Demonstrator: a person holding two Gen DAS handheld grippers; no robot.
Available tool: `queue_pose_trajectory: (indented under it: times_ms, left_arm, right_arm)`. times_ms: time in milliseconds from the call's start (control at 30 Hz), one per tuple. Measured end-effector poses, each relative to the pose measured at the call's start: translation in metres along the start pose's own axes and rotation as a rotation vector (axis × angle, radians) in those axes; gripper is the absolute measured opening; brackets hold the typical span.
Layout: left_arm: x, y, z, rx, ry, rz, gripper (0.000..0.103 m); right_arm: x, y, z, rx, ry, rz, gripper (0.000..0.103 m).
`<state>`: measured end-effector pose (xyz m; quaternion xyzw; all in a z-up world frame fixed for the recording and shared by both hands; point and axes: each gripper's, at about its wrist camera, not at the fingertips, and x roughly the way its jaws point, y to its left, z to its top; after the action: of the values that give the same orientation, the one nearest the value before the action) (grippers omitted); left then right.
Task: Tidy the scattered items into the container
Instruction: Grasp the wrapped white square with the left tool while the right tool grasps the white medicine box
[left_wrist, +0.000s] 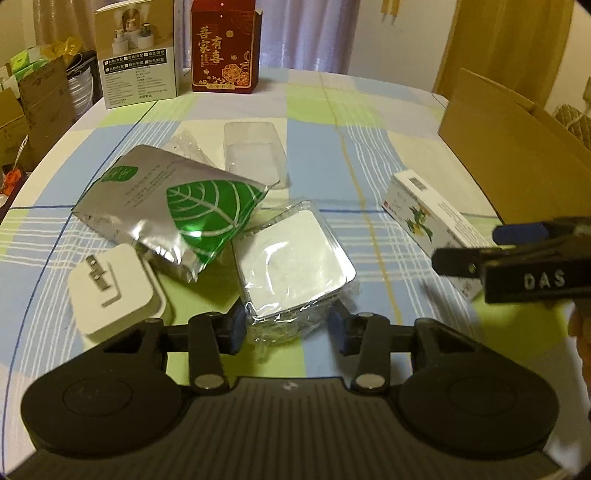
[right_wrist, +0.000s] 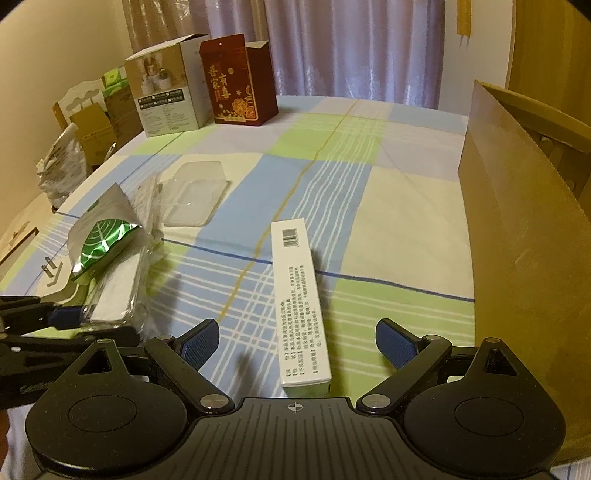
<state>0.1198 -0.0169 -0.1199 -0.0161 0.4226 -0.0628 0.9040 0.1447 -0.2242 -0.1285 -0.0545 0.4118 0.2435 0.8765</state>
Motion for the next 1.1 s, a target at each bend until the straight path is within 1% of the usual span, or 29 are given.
queue_pose_trajectory:
  times_ms: [200, 333, 400, 433, 500, 533, 567, 600, 800, 1100]
  left_arm:
    - [-0.020, 0.000, -0.017, 0.038, 0.012, -0.021, 0.038]
    - [-0.029, 0.001, -0.026, 0.044, 0.010, -0.027, 0.038]
    - [-0.030, 0.000, -0.028, 0.053, 0.010, -0.033, 0.038]
    - [-0.030, -0.001, -0.028, 0.057, 0.011, -0.034, 0.038]
    - [-0.031, -0.002, -0.028, 0.058, 0.009, -0.040, 0.038]
    - [-0.031, -0.002, -0.028, 0.057, 0.008, -0.043, 0.038]
    - [-0.031, -0.002, -0.027, 0.059, 0.006, -0.046, 0.038]
    - [-0.032, -0.003, -0.027, 0.062, 0.003, -0.048, 0.038]
    - [-0.039, -0.006, -0.026, 0.065, -0.001, -0.059, 0.038]
    - [-0.060, -0.015, -0.026, 0.076, -0.015, -0.075, 0.038]
  right_arm:
    - [0.001, 0.003, -0.002, -0.023, 0.007, -0.006, 0.096]
    - [0.004, 0.006, -0.001, -0.042, 0.007, -0.016, 0.096]
    - [0.005, 0.008, -0.001, -0.055, 0.007, -0.017, 0.081]
    - [0.006, 0.008, 0.000, -0.058, 0.016, -0.014, 0.069]
    - [0.009, 0.009, 0.000, -0.057, 0.028, -0.020, 0.067]
    - [0.009, 0.009, 0.001, -0.057, 0.029, -0.029, 0.047]
    - [0.009, 0.009, 0.001, -0.057, 0.034, -0.028, 0.031]
    - [0.009, 0.009, 0.001, -0.054, 0.038, -0.030, 0.029]
    - [-0.006, 0.012, -0.003, -0.057, 0.025, -0.033, 0.028]
    - [-0.046, 0.014, -0.007, -0.034, 0.007, -0.027, 0.028]
